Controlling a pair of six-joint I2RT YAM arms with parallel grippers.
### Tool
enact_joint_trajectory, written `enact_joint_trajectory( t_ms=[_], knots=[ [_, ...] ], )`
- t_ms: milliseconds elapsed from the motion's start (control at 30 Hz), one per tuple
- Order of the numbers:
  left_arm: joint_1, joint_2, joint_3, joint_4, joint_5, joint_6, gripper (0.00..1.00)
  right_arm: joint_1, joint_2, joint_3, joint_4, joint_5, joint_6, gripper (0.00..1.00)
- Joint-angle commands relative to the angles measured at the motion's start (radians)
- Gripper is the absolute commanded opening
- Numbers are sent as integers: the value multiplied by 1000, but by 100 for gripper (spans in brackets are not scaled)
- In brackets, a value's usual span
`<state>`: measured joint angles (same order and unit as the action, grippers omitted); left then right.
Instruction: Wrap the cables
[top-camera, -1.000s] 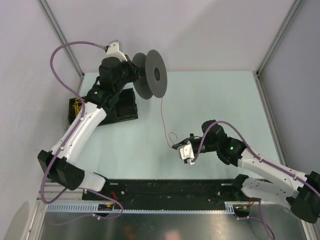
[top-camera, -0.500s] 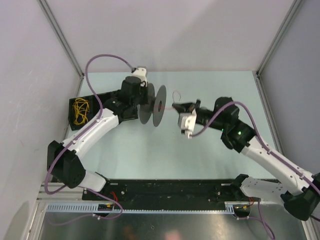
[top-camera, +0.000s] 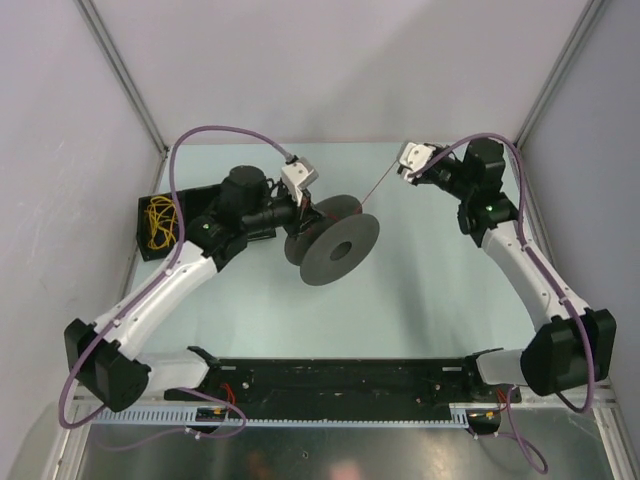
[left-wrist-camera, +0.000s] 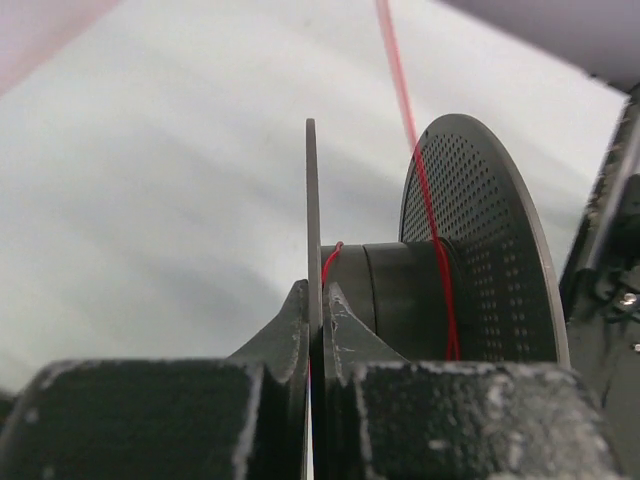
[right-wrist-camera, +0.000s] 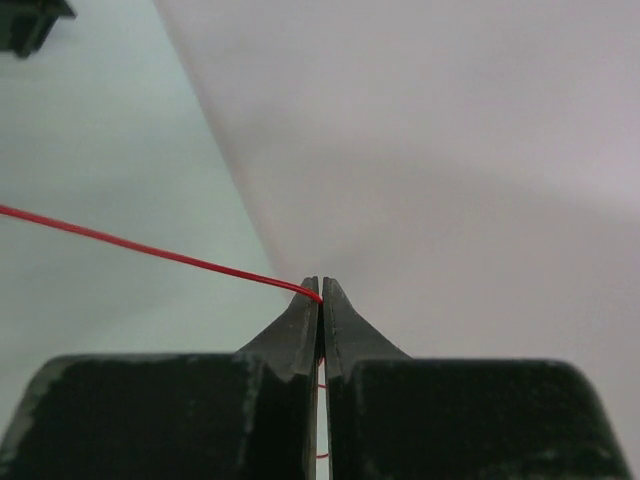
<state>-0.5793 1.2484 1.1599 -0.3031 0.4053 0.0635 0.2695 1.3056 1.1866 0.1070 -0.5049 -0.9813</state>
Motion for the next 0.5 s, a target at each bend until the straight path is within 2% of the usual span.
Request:
enact_joint_trajectory(
  t_ms=[0, 133, 333, 400, 433, 467],
  knots=[
    [30, -65, 77, 18, 262, 40, 0, -127, 47, 45, -6, -52, 64, 0],
    [58, -76, 159, -2, 323, 6, 0, -212, 92, 44, -108, -107, 84, 0],
    [92, -35, 283, -10, 325, -91, 0, -235, 163, 44, -420, -212, 24, 0],
    [94, -13, 299, -13, 310, -109, 0, -230, 183, 44, -521, -268, 17, 7],
    [94, -4, 301, -15, 298, -122, 0, -226, 189, 44, -569, -301, 17, 15],
    [94, 6, 301, -16, 286, -135, 0, -220, 193, 44, -617, -331, 16, 28]
  ],
)
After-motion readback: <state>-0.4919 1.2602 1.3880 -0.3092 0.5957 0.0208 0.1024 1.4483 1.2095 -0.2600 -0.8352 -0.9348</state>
